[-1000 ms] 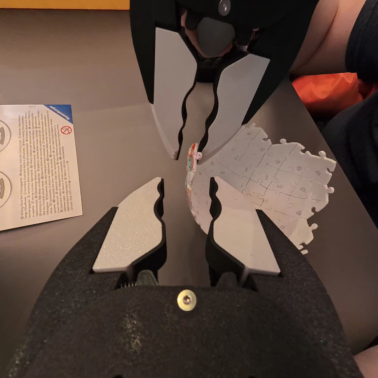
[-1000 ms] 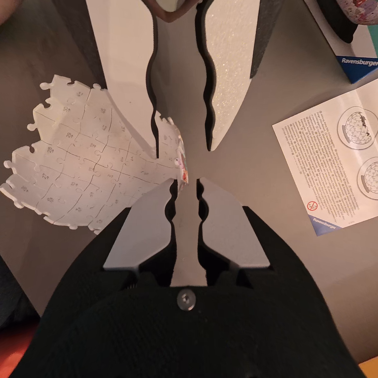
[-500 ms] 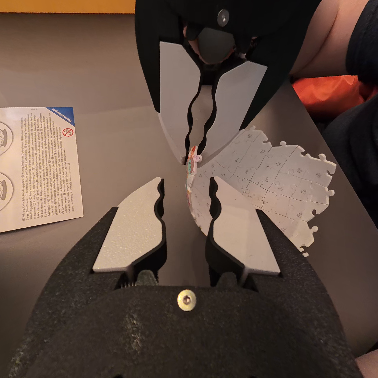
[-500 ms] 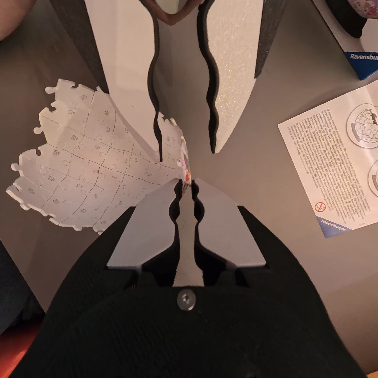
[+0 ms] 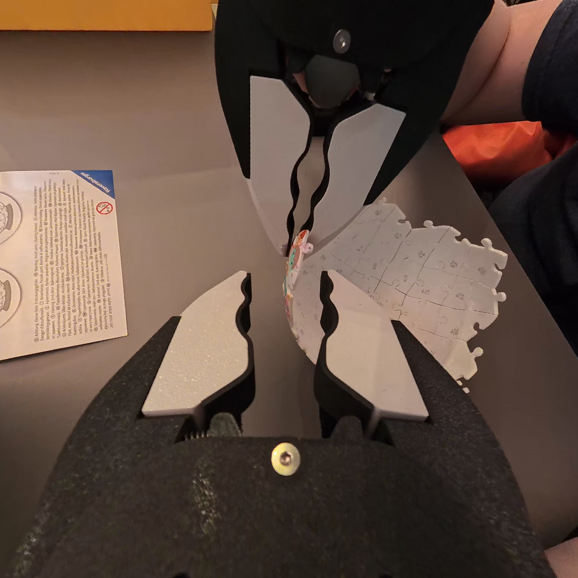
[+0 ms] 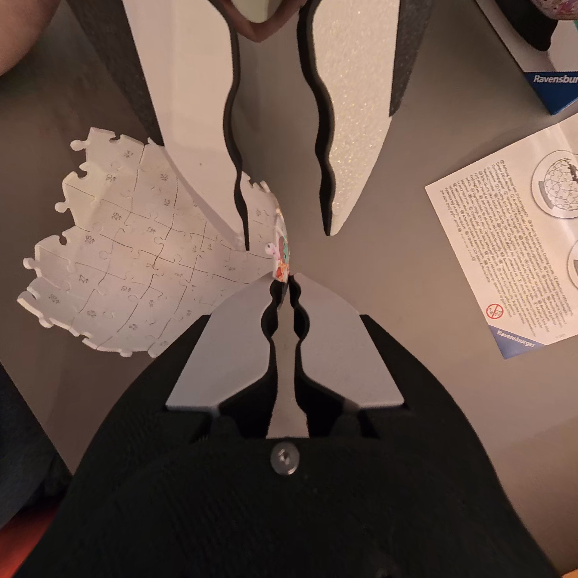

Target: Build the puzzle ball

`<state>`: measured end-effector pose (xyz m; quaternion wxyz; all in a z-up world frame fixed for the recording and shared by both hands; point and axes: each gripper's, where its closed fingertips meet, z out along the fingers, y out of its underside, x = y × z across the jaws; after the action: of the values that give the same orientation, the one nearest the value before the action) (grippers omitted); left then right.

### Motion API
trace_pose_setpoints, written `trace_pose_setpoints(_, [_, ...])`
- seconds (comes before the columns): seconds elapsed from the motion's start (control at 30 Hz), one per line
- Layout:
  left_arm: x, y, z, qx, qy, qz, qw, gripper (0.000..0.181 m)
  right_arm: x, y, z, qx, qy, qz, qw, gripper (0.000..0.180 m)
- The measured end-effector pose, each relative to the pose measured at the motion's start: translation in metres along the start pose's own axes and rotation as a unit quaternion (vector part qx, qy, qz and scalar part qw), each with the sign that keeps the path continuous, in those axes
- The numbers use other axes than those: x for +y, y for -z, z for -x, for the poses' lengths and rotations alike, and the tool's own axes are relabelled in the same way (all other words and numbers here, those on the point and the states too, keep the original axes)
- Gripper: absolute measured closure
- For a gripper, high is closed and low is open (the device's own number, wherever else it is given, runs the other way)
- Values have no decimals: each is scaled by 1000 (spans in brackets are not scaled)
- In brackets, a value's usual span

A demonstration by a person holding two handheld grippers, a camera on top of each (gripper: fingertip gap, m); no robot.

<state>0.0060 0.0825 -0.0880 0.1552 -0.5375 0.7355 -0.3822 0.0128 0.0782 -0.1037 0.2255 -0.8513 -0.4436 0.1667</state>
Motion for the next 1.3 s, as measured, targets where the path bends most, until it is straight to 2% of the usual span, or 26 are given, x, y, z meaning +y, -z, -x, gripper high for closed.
trace_pose_setpoints(0.53, [0,-2,2,-4,2,0,1000,140,-2,0,0,-1,-25,-22,999,176])
trace_pose_setpoints(0.7, [2,-1,3,4,11,-3,1000,151,-2,1,0,-1,-28,-22,999,176])
trace_pose_setpoints(0.87, [2,-5,2,15,22,-4,1000,153,-2,1,-1,3,-31,-20,999,176])
trace_pose_setpoints(1.03, [3,-9,-2,27,16,3,1000,168,-3,1,-2,12,-36,-22,999,176])
trace_pose_setpoints(1.3, [2,-10,-1,29,22,-2,999,172,-4,3,-4,28,-46,-28,998,176])
